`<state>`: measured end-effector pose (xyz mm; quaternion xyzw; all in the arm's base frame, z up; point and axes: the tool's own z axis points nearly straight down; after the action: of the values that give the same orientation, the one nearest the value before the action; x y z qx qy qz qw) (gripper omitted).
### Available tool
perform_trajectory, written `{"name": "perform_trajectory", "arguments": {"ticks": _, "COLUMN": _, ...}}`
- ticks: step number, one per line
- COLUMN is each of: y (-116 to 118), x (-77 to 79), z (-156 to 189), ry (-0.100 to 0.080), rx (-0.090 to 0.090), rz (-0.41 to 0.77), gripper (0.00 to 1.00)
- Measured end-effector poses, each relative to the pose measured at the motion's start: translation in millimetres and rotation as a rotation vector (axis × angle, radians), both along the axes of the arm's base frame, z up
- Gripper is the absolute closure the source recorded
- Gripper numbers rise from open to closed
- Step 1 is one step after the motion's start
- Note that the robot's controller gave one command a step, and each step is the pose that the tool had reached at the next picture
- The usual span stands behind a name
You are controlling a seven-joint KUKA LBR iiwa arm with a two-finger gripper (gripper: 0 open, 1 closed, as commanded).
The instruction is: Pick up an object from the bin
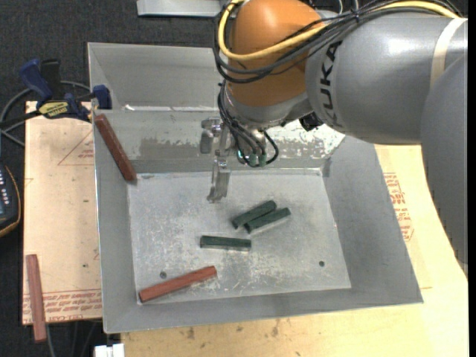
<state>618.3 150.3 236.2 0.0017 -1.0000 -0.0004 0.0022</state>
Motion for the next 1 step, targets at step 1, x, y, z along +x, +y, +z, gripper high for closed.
{"name": "perform_trajectory", "arguments": {"ticks": 1, "y": -42.4, "x": -116.6, "z": -102.7, "ry": 0.003, "rx": 0.0, "rz": 0.265, "gripper": 0.0}}
